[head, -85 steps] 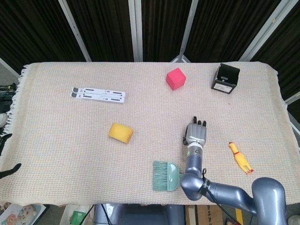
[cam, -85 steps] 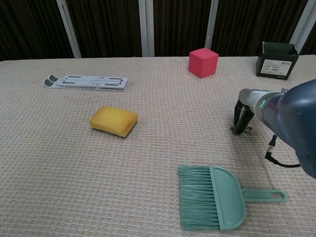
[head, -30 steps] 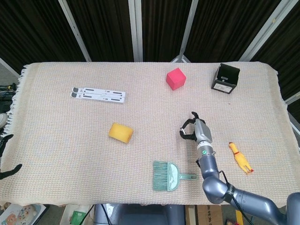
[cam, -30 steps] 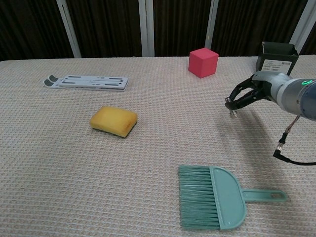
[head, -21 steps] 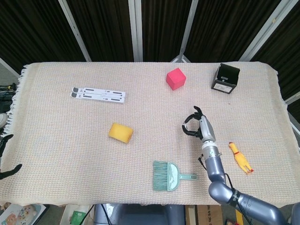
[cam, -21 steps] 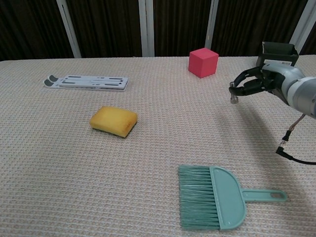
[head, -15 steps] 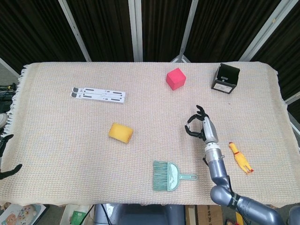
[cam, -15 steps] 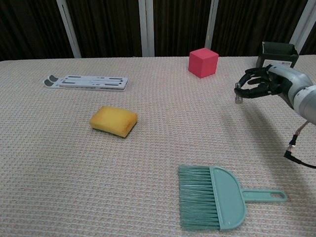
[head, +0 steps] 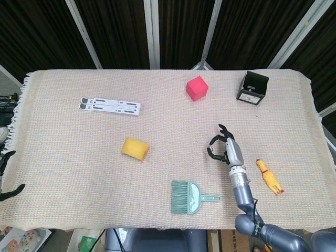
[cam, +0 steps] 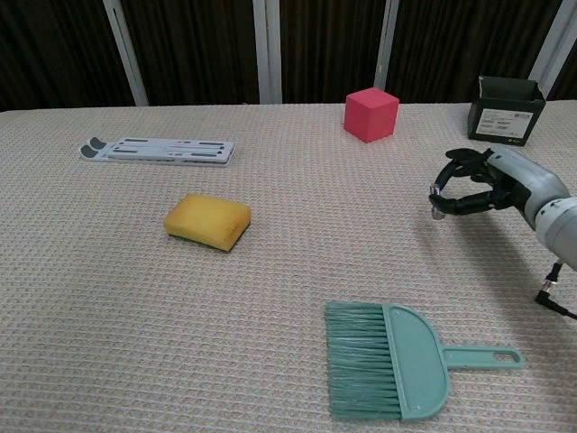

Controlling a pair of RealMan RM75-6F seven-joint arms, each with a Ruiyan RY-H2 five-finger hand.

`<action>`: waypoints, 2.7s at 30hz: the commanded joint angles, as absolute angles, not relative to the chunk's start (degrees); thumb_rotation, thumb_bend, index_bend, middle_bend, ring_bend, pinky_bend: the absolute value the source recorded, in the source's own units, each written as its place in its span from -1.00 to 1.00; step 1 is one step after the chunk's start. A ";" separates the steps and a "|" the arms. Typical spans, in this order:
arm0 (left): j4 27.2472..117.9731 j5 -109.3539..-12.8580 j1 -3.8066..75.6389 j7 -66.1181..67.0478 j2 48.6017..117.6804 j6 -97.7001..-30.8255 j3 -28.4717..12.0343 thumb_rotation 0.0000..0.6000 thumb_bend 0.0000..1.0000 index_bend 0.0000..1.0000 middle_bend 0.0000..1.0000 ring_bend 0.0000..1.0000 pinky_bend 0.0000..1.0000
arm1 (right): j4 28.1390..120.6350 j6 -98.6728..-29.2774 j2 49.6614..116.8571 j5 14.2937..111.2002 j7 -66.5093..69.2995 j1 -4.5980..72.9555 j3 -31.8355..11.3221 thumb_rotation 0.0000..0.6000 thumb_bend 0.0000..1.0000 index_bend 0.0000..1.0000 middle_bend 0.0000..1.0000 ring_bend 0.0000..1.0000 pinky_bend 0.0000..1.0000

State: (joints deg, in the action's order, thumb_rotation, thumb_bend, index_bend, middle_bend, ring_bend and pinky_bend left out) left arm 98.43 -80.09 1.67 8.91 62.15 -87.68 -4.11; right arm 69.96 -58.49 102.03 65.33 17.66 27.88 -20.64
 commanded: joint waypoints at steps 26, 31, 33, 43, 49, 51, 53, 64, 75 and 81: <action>98.65 -80.38 1.64 9.19 62.14 -87.67 -3.90 1.00 -0.52 -0.65 -1.00 -1.00 -1.00 | 68.89 -55.62 102.20 60.86 14.14 28.28 -19.58 1.00 -0.16 0.37 -0.81 -0.96 -1.00; 98.66 -80.32 1.66 9.26 62.17 -87.64 -3.91 1.00 -0.52 -0.65 -1.00 -1.00 -1.00 | 69.64 -55.45 101.78 60.08 13.74 28.29 -19.89 1.00 -0.23 0.33 -0.81 -0.97 -1.00; 98.65 -80.34 1.69 9.34 62.19 -87.59 -3.90 1.00 -0.52 -0.65 -1.00 -1.00 -1.00 | 69.96 -55.26 101.52 59.84 13.63 28.27 -19.91 1.00 -0.23 0.32 -0.81 -0.97 -1.00; 98.72 -80.71 1.66 9.71 62.33 -87.78 -3.75 1.00 -0.52 -0.65 -1.00 -1.00 -1.00 | 70.80 -55.15 100.83 58.65 13.41 28.27 -20.54 1.00 -0.23 0.31 -0.81 -0.97 -1.00; 98.74 -80.93 1.52 9.53 62.27 -88.06 -3.70 1.00 -0.52 -0.65 -1.00 -1.00 -1.00 | 71.72 -54.71 100.03 58.00 13.09 28.20 -20.59 1.00 -0.23 0.30 -0.81 -0.98 -1.00; 98.73 -80.92 1.52 9.50 62.26 -88.07 -3.72 1.00 -0.52 -0.65 -1.00 -1.00 -1.00 | 72.05 -54.50 99.70 58.00 12.91 28.20 -20.43 1.00 -0.23 0.28 -0.81 -0.99 -1.00; 98.73 -80.98 1.50 9.49 62.25 -88.08 -3.69 1.00 -0.52 -0.65 -1.00 -1.00 -1.00 | 72.39 -54.15 99.33 57.87 12.63 28.21 -20.23 1.00 -0.23 0.27 -0.81 -0.99 -1.00; 98.70 -81.05 1.48 9.51 62.28 -88.12 -3.67 1.00 -0.52 -0.65 -1.00 -1.00 -1.00 | 72.73 -53.55 98.74 56.87 12.23 28.22 -20.05 1.00 -0.23 0.27 -0.81 -0.99 -1.00; 98.74 -81.36 1.39 9.72 62.34 -88.35 -3.57 1.00 -0.52 -0.65 -1.00 -1.00 -1.00 | 73.41 -52.33 97.47 55.73 12.29 28.05 -19.90 1.00 -0.23 0.25 -0.82 -1.00 -1.00; 98.74 -81.37 1.43 9.99 62.46 -88.28 -3.55 1.00 -0.52 -0.65 -1.00 -1.00 -1.00 | 74.34 -51.83 96.48 55.95 12.48 27.80 -19.41 1.00 -0.23 0.20 -0.84 -1.00 -1.00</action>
